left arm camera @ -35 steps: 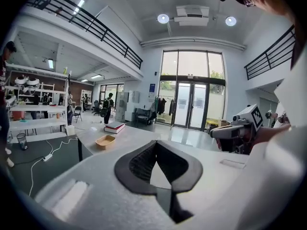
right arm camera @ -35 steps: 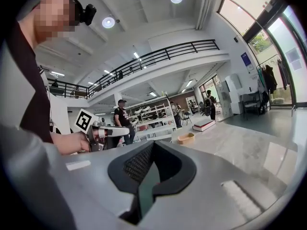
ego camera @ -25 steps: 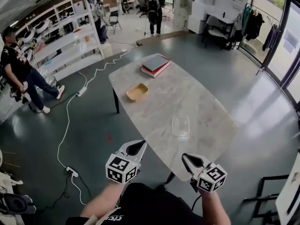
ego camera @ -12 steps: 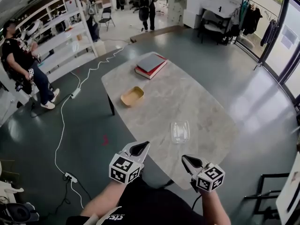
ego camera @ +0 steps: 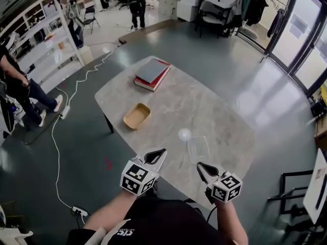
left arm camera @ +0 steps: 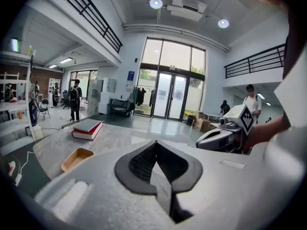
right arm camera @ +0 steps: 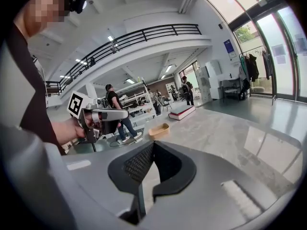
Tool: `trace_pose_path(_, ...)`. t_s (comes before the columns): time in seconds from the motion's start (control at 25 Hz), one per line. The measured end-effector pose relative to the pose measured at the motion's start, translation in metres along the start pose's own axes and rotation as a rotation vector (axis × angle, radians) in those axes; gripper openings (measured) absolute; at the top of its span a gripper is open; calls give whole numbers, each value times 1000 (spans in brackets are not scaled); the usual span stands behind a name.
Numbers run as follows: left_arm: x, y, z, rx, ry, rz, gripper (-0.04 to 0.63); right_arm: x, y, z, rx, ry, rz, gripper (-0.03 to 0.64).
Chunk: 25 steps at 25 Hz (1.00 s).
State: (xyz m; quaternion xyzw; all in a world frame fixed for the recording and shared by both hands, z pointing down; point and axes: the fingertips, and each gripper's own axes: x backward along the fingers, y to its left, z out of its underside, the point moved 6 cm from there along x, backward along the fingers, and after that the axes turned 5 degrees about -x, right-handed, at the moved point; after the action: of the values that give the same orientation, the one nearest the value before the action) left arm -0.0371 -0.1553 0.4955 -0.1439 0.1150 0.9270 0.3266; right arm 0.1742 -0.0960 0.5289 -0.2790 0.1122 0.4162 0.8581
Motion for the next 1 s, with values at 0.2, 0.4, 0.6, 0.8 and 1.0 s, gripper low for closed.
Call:
trace_pose_path(0.2,-9,29,0,-15,23,107,5,-23,8,-5,-26,-7,84,2)
trace_pose_path(0.4,-26,52,5,-30,52,166,5,-32,6,1,-28,20,161,3)
trace_pose_path(0.6,-47,53,6,-17,65,188,5,-22,-3,16,-29,78,189,3)
trace_pose_path(0.8,-61,44,5,-16,89,209,5,-26,-21,29,67,214,178,21)
trace_pose_path(1.0,-63,30,10,-7,104,220,5,-38,-41,47,207,388,122,38)
